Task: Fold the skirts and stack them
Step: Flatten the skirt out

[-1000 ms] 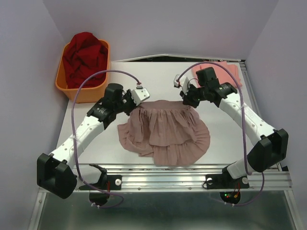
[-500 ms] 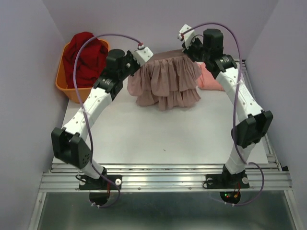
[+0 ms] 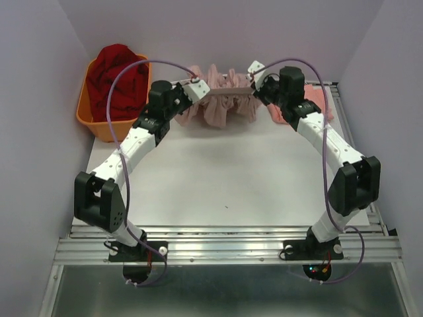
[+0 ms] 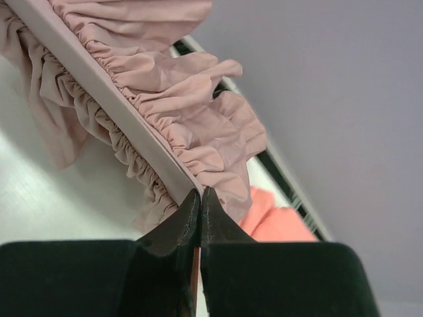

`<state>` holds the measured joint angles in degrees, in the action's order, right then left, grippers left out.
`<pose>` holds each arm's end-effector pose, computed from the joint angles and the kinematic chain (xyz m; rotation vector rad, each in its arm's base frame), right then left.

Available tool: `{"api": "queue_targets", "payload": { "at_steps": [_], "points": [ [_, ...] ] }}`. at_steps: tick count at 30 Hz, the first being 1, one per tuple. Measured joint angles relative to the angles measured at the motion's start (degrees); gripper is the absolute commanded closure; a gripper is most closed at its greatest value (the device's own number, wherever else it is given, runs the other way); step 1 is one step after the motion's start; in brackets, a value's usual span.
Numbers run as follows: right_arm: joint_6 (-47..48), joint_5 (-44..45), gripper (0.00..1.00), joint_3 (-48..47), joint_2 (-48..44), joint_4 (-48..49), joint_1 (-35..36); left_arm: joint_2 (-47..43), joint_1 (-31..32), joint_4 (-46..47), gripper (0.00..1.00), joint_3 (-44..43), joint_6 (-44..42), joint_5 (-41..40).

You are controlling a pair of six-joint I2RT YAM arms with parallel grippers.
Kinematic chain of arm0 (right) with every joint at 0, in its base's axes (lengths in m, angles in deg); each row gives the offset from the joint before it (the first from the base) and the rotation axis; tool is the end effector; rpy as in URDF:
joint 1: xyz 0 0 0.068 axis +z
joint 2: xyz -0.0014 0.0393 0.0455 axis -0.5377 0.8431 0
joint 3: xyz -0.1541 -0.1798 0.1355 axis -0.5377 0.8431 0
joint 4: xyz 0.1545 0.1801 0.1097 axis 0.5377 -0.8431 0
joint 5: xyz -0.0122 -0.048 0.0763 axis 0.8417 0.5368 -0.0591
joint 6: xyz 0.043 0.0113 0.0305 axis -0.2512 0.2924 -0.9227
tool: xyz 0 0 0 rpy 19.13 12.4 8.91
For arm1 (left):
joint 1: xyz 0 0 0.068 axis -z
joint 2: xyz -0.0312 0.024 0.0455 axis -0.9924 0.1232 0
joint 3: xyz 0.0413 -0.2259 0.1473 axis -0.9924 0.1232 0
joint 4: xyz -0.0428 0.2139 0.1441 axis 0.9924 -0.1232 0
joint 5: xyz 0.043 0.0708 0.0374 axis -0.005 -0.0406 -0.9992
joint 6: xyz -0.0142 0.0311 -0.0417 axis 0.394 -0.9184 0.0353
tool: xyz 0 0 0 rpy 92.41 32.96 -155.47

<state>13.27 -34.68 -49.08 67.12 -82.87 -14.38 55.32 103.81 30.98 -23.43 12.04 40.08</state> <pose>0.3892 0.1356 0.3821 -0.9884 1.5221 -0.0550 0.3502 -0.1402 0.3843 0.9799 1.3017 0.1682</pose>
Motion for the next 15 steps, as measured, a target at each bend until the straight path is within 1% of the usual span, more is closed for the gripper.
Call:
{"api": "queue_targets", "payload": {
  "at_steps": [2,3,6,9,12,15],
  "points": [
    [0.5,-1.6,0.99,10.4,-3.1,4.2,0.0,-2.3,0.6,1.2,1.0,8.4,-0.7,0.5],
    [0.7,-2.3,0.99,14.1,-4.1,4.9,0.1,-3.2,1.1,2.2,1.0,12.3,-0.9,0.6],
    [1.5,-4.7,0.99,24.2,-5.4,6.3,0.3,-4.9,3.0,3.2,1.0,22.7,-1.6,0.7],
    [2.2,-6.9,0.99,31.3,-7.3,6.1,0.6,-7.0,5.2,3.6,1.0,31.2,-1.6,0.7],
    [3.4,-9.3,0.99,37.2,-12.0,3.7,1.0,-10.8,7.1,3.2,1.0,36.1,-1.5,0.9],
    [4.9,-11.2,0.99,39.7,-18.4,0.6,1.0,-17.4,8.5,2.6,1.0,38.9,-1.4,1.3]
  ]
}}
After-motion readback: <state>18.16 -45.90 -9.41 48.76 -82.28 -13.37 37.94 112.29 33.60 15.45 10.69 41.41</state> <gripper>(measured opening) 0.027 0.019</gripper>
